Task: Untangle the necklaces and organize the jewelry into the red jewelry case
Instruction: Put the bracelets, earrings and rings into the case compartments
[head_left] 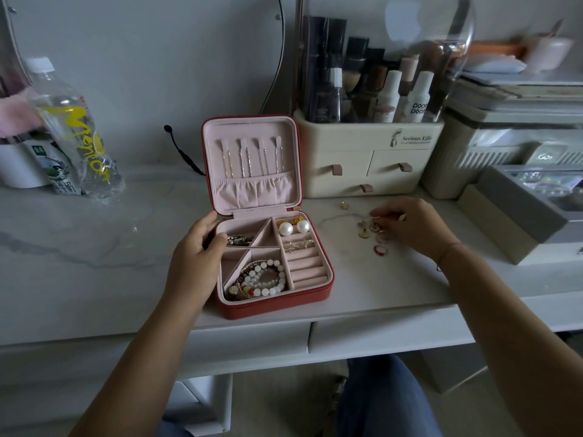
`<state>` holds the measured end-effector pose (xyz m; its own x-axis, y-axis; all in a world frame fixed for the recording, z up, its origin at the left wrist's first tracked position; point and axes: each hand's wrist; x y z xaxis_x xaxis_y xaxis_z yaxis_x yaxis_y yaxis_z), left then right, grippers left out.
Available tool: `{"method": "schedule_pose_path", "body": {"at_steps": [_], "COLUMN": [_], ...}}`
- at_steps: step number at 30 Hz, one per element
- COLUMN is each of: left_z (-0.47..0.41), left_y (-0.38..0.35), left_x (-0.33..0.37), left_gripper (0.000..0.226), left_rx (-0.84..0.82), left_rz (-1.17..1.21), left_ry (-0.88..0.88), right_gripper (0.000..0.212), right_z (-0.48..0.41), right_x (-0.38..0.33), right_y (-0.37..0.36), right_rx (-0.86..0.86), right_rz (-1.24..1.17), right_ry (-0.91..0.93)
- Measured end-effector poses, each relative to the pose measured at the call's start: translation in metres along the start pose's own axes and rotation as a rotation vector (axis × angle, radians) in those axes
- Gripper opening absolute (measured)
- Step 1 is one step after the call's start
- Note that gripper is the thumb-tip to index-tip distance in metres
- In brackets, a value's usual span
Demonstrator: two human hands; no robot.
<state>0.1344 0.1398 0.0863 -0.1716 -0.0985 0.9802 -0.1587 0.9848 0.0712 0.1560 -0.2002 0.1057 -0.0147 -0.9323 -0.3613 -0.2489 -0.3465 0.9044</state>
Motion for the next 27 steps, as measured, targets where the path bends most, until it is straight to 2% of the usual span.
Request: {"method": "schedule_pose_path", "body": {"at_steps": [8,16,23,27], "left_z": [0.001,0.000,0.000,0.000], "left_y": [0.000,0.000,0.001,0.000], "left_x": [0.002,0.001,0.000,0.001], "left_gripper": [0.039,0.038,0.038,0.038], "left_rx": [-0.002,-0.006,-0.012,-0.017], "left_rz": [-0.007,0.002,0.012,0.015], "left_ry": [-0.004,-0.005,-0.011,-0.015], "right_gripper": [0.012,0.006,0.010,0.010], "right_z": [-0.005,-0.011,-0.008,-0.006], "right_x": [-0.003,-0.003,-0.002,-0.003], "right_y": [0.000,0.001,0.000,0.003], "right_rx": [-0.025,-0.087,-0.045,0.041], "right_rz": [0.106,0.028,-0.043,-0.104], "right_ry": [0.061,0.019,-0.003,-0.033]}}
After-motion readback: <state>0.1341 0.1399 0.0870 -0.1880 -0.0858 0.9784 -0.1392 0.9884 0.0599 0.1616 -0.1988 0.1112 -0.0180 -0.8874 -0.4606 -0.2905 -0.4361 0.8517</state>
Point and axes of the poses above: each hand's wrist, its own z-axis away from the middle knuckle, its own y-axis out of the back of the hand, x = y × z, and after that the axes turned 13 degrees about z, right-handed
